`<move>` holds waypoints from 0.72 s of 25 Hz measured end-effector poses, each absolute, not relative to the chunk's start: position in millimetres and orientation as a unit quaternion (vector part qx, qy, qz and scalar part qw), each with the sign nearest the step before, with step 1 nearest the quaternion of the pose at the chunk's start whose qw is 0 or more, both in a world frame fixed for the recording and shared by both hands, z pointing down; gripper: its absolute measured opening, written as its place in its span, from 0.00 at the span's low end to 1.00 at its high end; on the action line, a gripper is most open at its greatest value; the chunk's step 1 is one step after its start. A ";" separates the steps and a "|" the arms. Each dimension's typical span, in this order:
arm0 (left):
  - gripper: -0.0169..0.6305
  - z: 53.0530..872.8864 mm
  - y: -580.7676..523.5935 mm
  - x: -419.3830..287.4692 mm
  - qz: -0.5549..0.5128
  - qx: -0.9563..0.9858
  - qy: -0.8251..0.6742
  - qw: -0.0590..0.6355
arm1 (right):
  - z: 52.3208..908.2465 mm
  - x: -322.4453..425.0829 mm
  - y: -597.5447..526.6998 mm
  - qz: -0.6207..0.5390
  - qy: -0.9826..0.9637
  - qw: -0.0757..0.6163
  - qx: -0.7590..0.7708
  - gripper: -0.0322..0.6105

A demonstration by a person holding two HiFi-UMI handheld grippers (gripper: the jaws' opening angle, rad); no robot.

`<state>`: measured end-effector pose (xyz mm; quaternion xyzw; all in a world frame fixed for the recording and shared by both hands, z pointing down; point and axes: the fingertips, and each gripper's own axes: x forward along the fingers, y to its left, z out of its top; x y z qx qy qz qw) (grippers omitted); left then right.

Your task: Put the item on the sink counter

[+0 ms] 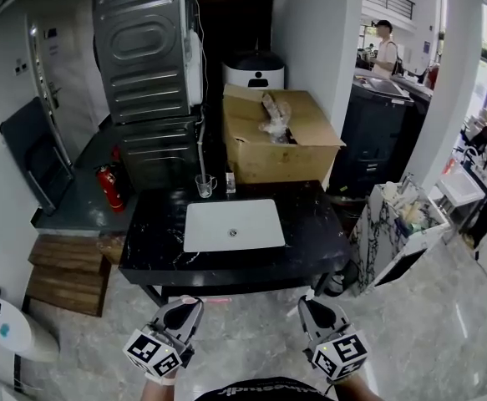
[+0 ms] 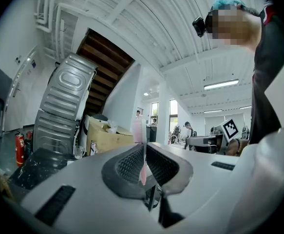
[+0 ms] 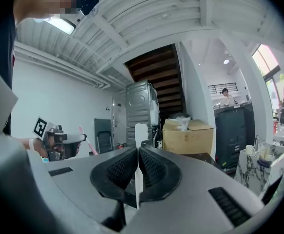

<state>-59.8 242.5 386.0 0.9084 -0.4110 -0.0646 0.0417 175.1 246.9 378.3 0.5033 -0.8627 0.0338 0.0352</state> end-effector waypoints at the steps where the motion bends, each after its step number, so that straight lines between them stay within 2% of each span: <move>1: 0.07 385.9 242.7 -62.3 -0.066 0.908 -0.411 0.042 | 377.6 172.9 246.3 0.034 -0.862 0.035 0.504 0.12; 12: 0.07 399.7 244.6 -115.2 -0.074 0.903 -0.420 0.051 | 381.7 127.7 242.4 0.034 -0.858 0.043 0.510 0.12; 18: 0.07 409.1 237.0 -123.9 -0.082 0.903 -0.416 0.065 | 385.2 126.4 239.7 0.041 -0.851 0.046 0.522 0.12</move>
